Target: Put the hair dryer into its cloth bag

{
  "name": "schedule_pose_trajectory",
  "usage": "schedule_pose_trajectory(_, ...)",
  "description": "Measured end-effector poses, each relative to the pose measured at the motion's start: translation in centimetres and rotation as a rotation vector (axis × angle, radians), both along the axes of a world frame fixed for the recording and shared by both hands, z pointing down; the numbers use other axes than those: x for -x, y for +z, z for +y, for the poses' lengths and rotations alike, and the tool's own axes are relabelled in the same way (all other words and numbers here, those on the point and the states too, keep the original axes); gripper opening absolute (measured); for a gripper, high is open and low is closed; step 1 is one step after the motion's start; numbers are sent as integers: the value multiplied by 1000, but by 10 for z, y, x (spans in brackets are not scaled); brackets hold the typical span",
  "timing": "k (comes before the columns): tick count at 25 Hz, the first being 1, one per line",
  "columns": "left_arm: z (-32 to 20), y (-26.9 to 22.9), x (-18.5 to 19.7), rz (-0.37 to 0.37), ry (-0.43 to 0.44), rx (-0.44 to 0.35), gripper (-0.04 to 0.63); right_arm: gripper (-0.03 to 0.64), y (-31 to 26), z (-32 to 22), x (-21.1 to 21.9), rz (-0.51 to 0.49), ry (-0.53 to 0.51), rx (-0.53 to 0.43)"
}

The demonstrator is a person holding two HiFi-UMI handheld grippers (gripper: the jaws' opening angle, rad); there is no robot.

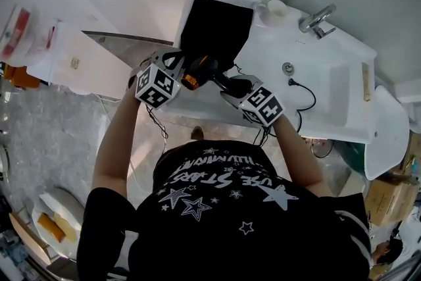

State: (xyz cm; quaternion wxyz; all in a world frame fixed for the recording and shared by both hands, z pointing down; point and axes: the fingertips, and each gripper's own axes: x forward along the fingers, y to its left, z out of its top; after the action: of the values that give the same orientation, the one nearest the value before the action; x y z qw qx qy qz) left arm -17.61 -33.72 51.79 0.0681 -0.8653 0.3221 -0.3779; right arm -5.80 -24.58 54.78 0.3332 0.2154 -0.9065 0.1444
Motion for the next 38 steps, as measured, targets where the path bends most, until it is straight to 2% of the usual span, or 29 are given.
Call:
schedule_pose_trajectory(7,1,-1,1,12,10,5,21,195,6,-30,2,29,100,-36)
schedule_pose_trajectory(15,3,-3,-1,57,0,17,20,195,14,-65,-1,44,268,-41)
schedule_pose_trajectory(24,6,-8,-6,110,-12,19,20,195,16,-98,3,76,381,-86)
schedule_pose_trajectory(31,12,-12,-4,144,-23,24,20,195,17,-120,7,126,427,-121)
schedule_pose_trajectory(38,16,0,4,128,-63,36,20,196,25,-122,13,167,438,-136)
